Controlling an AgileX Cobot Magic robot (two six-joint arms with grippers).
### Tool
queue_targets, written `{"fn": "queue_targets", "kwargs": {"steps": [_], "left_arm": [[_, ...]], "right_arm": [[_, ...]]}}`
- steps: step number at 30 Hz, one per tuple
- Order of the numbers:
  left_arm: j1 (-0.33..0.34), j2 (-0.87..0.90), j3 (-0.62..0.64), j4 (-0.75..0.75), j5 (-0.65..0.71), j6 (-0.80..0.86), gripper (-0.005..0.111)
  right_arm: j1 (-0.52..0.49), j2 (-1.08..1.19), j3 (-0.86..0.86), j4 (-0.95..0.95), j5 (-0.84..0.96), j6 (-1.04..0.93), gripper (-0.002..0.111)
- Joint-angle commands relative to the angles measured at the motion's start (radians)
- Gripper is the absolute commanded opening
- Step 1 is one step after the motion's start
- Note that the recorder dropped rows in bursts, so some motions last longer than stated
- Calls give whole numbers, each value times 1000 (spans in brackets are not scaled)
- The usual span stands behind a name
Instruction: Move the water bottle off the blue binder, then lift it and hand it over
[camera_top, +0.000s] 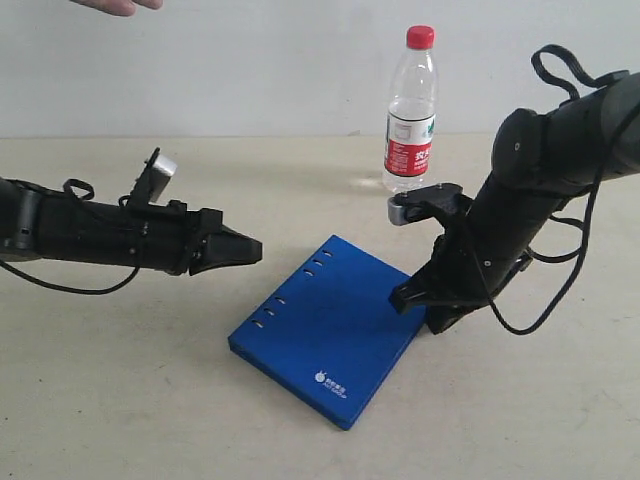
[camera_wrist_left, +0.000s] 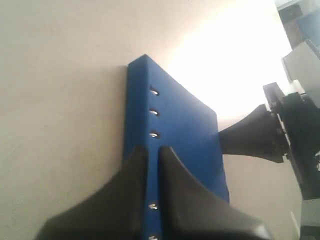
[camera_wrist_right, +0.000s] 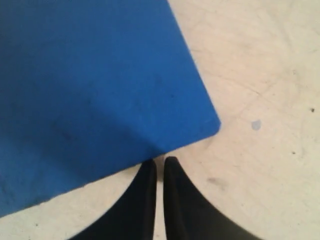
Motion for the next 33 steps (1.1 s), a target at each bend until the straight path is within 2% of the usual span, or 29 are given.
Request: {"fn": "queue_targets", "kwargs": {"steps": [1, 4, 11, 13, 17, 20, 21, 22, 24, 28, 30, 33], "left_arm": [[7, -1, 3, 53, -2, 14, 5], [7, -1, 3, 60, 0, 14, 5], [7, -1, 3, 140, 0, 7, 5], [7, -1, 3, 142, 0, 7, 5], [7, -1, 3, 121, -2, 23, 5], [7, -1, 3, 109, -44, 31, 5], [7, -1, 0, 122, -95, 39, 5], [7, -1, 0, 135, -115, 45, 5], [7, -1, 0, 155, -119, 46, 5], [7, -1, 0, 155, -44, 44, 5], [7, -1, 0, 157, -9, 44, 5], [7, 0, 0, 221, 14, 6, 5]], "right_arm": [[0, -8, 5, -8, -65, -2, 0], [0, -8, 5, -8, -156, -23, 0], [0, -8, 5, -7, -519, -30, 0], [0, -10, 5, -6, -556, -30, 0], [0, -35, 5, 4, -475, -28, 0], [0, -59, 5, 13, -304, -30, 0], [0, -59, 5, 21, -159, -35, 0], [3, -53, 5, 21, -97, -50, 1], [11, -38, 5, 26, -9, -76, 9], [20, 3, 5, 58, -38, -65, 21], [20, 31, 5, 75, -103, -60, 21], [20, 98, 5, 103, -326, -60, 19]]}}
